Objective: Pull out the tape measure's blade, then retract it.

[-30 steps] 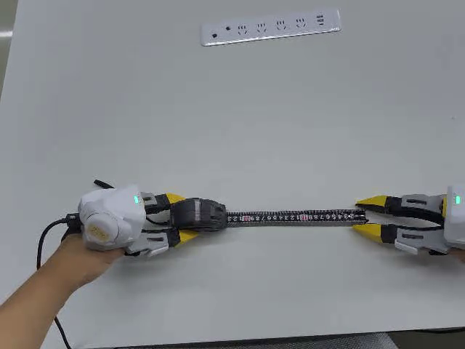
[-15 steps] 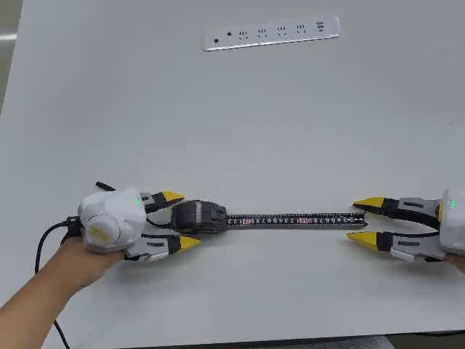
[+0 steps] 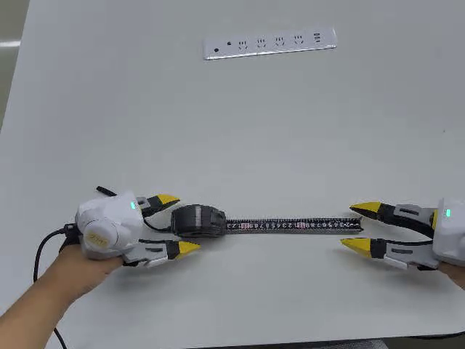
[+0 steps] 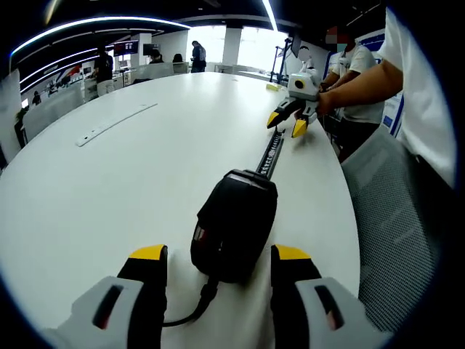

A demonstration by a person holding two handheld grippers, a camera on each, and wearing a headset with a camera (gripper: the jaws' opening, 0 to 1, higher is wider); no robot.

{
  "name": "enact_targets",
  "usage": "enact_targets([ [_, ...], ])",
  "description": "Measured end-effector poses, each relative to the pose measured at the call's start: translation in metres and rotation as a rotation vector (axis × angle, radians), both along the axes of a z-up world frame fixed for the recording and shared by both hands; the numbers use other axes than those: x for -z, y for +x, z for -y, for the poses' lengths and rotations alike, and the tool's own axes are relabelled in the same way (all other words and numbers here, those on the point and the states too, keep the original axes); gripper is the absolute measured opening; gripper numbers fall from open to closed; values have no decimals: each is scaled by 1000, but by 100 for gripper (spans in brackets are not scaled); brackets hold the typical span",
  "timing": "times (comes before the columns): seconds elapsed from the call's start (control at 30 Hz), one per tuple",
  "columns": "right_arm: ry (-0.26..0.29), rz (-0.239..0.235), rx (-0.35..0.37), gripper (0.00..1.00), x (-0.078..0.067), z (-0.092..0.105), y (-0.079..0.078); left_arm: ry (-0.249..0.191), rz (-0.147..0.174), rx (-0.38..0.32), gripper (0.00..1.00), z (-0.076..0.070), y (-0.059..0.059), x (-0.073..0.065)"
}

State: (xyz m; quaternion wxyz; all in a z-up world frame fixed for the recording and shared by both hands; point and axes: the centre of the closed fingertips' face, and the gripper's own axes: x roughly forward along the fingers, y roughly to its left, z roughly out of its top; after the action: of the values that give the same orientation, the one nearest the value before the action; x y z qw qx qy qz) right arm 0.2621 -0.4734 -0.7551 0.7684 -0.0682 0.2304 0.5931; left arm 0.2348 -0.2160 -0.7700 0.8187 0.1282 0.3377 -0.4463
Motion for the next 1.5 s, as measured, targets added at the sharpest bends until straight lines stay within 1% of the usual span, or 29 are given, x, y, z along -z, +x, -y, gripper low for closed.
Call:
enact_targets([
  [0.23,6,11,34,39,-6,-2,0,-11,9,-42,58,-3,1,-4],
  [0.3,16,3,50,40,-8,-3,0,-19,14,-61,58,-4,1,-7],
  [0.37,41,-4,66,40,-12,-5,-1,-24,16,-71,57,-3,1,-9],
  [0.43,36,3,73,41,-13,-5,-2,-29,19,-82,58,-4,0,-11],
  [0.7,31,-12,86,42,-13,-6,-9,-52,27,-126,59,-9,-4,-19],
  [0.77,55,-28,108,42,-17,-7,-10,-57,32,-139,59,-10,-5,-20],
  [0.8,62,-25,111,43,-18,-7,-10,-61,32,-144,59,-11,-5,-20],
  [0.97,54,-20,122,43,-17,-8,-15,-69,37,-167,59,-13,-9,-24],
  [1.2,48,-7,161,46,-18,-7,-12,-83,45,-199,60,-15,-14,-28],
  [1.27,46,-12,168,47,-18,-8,-14,-82,47,-208,60,-16,-15,-28],
  [1.3,44,-11,171,47,-18,-8,-17,-86,52,-218,61,-18,-15,-29],
  [1.37,41,-10,177,48,-18,-8,-19,-93,52,-235,61,-19,-15,-30],
  [1.5,39,-12,197,49,-19,-8,-22,-97,59,-258,62,-22,-18,-33],
])
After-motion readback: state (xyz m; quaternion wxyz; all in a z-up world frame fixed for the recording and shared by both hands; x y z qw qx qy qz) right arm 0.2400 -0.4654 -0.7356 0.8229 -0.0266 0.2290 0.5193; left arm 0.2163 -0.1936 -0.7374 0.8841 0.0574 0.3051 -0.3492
